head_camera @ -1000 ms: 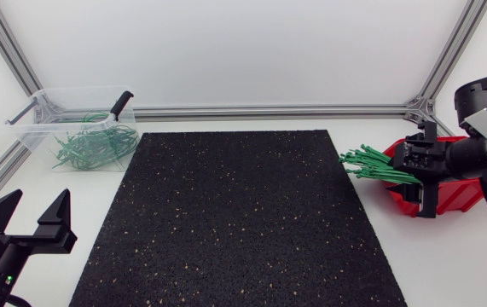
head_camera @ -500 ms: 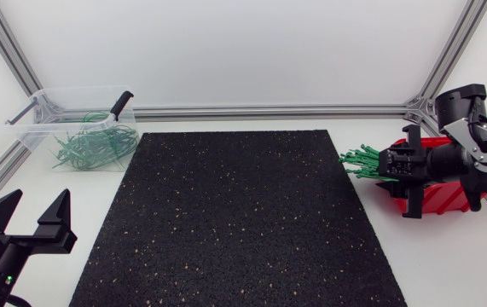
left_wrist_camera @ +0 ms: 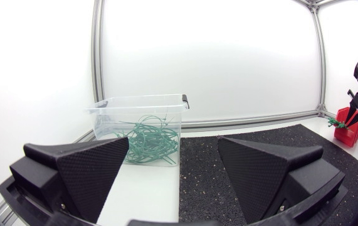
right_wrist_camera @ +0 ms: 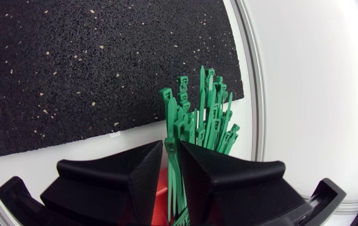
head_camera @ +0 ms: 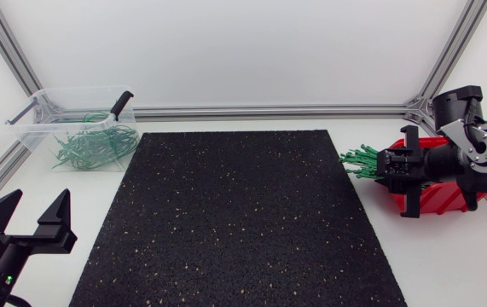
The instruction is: Take a green cable tie from the red box, thread the tail through the head to close it, then place it in the transparent bin on the left.
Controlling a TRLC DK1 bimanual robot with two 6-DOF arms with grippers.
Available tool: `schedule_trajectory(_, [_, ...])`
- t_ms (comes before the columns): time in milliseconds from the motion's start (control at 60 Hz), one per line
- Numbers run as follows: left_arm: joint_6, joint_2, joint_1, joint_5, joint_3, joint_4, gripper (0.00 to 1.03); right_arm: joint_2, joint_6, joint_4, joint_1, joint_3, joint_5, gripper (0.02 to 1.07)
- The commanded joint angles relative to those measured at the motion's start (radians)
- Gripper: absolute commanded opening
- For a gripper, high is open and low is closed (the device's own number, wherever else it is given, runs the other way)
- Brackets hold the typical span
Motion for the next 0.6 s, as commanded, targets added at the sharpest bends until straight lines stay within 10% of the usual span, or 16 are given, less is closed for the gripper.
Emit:
schedule_trajectory(0, [-0.011,-0.006,0.005,0.004,-0.039,-0.015,0.99,0.014,-0.029,-0.015,0.01,-0.019,0.006,0.17])
schedule_trajectory(583, [-0.011,-0.006,0.007,0.004,-0.039,-0.015,0.99,-0.077,-0.036,-0.125,-0.016,0.044,-0.035,0.08])
